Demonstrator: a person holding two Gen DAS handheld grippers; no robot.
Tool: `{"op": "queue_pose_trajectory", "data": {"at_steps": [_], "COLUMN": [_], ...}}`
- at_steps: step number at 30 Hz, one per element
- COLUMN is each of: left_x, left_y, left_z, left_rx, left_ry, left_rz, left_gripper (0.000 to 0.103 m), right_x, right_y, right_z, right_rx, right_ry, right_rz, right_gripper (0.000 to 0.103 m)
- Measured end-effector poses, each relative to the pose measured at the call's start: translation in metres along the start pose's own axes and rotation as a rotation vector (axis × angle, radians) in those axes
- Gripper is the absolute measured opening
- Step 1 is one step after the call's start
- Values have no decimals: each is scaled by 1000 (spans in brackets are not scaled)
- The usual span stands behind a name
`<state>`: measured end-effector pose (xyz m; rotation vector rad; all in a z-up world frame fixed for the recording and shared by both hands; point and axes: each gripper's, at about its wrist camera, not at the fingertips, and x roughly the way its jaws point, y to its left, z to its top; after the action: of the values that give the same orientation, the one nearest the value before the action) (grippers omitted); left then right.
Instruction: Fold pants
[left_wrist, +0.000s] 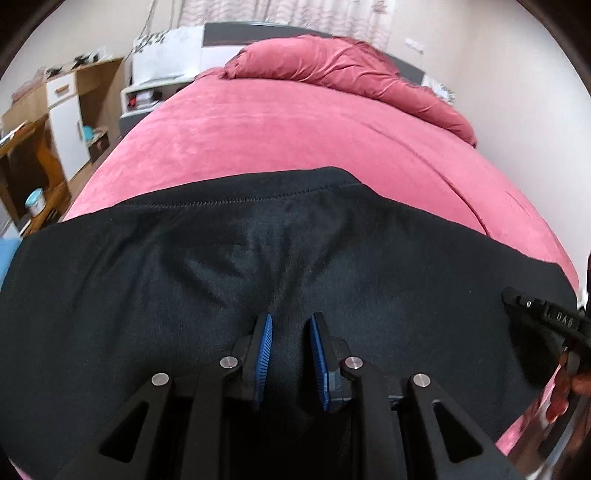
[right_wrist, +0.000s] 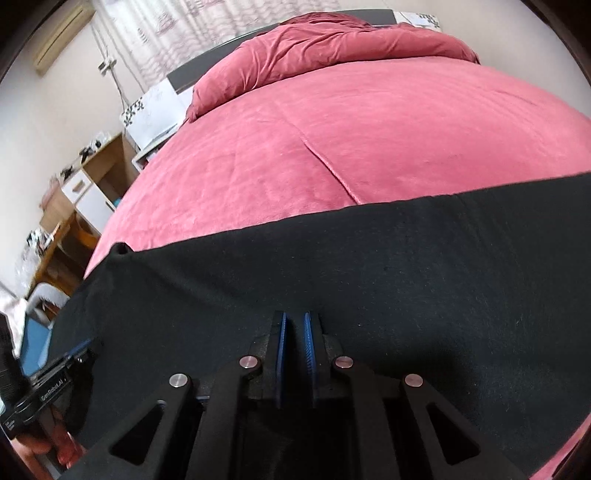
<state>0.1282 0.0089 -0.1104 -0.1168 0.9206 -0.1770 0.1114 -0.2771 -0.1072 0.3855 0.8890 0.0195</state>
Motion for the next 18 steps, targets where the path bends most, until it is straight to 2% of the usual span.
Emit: {"op": "queue_pose_trajectory", "data": {"at_steps": [3,5,6,7,11,18], "left_x": [-7,-12,-13,-14,-9,8], "left_y": [-7,-16,-20,-26,-46,-49], "left_z": [2,2,5,5,8,7], "left_rx": [-40,-26,-15,2,40,1], "left_ry": [3,-7,-13,-17,4,70], "left_rz": [-78,-113,-122,-134,-163,-169], "left_gripper": [22,22,22,22,22,22], "right_x": [-10,-19,-23,-29,-42,-44], "right_y": [1,-3,-5,-7,-19,-25], "right_z": [3,5,7,8,13,17], "right_rx": [10,24,32,42,55,31], "right_ry": [-16,-28,-34,-46,-59,-58], "right_rz": [-24,-44,-49,-53,-105,-191], "right_gripper": [14,26,35,39,39,39]}}
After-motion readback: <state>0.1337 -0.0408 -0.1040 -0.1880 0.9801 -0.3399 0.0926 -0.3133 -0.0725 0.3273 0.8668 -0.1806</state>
